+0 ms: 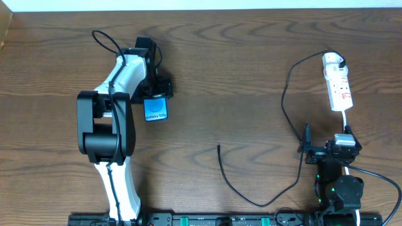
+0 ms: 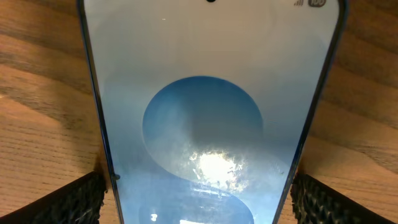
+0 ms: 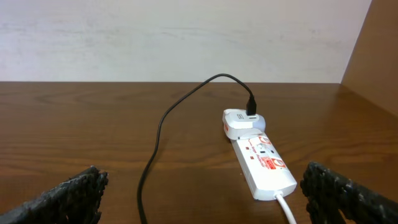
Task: Plug charger to phone and switch on socket
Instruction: 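Close the left gripper on the phone's top end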
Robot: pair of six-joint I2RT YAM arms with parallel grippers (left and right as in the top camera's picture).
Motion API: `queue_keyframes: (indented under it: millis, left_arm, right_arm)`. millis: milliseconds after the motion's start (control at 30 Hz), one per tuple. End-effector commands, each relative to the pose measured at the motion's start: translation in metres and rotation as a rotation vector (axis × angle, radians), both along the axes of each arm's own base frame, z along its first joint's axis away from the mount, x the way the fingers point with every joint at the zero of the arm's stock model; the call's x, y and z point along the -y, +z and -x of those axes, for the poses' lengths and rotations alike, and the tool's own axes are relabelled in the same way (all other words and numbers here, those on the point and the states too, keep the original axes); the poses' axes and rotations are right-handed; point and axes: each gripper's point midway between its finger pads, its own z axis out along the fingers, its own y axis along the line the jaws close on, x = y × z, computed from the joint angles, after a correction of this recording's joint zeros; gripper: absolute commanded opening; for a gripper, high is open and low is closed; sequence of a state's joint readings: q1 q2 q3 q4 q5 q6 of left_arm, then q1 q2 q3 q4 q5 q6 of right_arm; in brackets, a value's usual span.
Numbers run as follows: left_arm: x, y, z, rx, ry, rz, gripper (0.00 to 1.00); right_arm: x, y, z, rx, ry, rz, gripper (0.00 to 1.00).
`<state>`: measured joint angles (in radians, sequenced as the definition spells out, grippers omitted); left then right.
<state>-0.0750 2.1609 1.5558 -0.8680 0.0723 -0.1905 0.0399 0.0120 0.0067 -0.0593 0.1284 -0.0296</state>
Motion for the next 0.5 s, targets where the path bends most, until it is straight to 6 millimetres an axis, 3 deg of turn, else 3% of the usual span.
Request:
queue_keyframes:
  millis: [0,467]
  left_arm:
    - [-0.0022,-0.0191,0.0187,-0.06,0.003,-0.017,0.95]
    - [-0.0026,-0.0235,0.0245,-0.075,0.005,-0.018,0.95]
  right_arm:
    - [-0.0018,0.0001,0.0003,0.003,0.004,-0.014,0.99]
    - [-0.0017,0.0001,0.0003,0.003,0.004,-0.014,0.99]
